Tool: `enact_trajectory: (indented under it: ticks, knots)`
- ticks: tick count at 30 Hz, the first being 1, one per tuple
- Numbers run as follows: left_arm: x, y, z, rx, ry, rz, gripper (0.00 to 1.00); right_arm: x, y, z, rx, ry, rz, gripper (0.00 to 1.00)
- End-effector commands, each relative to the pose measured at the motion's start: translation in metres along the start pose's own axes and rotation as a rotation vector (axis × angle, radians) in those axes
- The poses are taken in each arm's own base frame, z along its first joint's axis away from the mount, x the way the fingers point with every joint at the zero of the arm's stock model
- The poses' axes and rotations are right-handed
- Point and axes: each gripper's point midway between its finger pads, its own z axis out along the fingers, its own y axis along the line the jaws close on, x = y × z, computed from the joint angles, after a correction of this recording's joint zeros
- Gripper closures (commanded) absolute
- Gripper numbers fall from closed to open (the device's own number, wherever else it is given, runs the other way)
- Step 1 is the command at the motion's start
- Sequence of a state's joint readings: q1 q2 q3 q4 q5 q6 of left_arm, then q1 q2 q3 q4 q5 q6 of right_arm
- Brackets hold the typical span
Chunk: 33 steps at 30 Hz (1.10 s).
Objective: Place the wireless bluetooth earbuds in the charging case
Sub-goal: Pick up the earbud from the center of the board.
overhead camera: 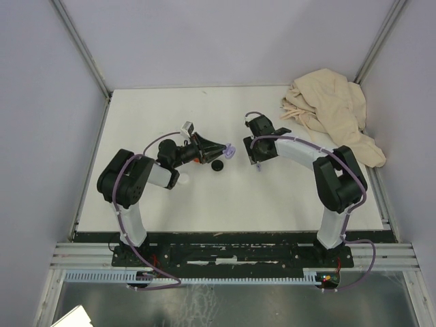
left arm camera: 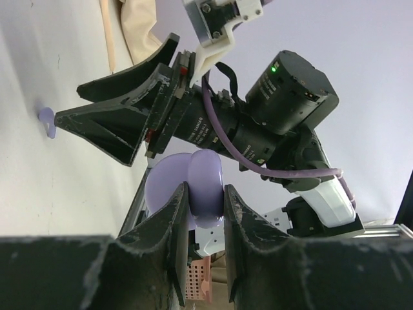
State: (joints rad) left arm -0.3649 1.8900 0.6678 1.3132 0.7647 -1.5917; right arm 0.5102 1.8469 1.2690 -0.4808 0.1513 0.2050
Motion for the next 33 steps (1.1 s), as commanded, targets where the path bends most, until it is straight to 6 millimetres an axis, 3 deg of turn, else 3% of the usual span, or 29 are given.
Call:
enact_trajectory:
  ticks: [1,11,33]
  knots:
    - [0.005,-0.017,-0.005,0.044,0.019,0.092,0.97,-0.013,0.006,0.001,-0.035,-0.009,0.007,0.39]
    - [0.006,-0.014,-0.005,0.042,0.021,0.087,0.97,-0.006,0.013,0.014,-0.065,0.04,0.0,0.45]
    - [0.004,-0.013,-0.003,0.039,0.024,0.082,0.97,0.006,0.009,0.022,-0.093,0.089,0.03,0.59]
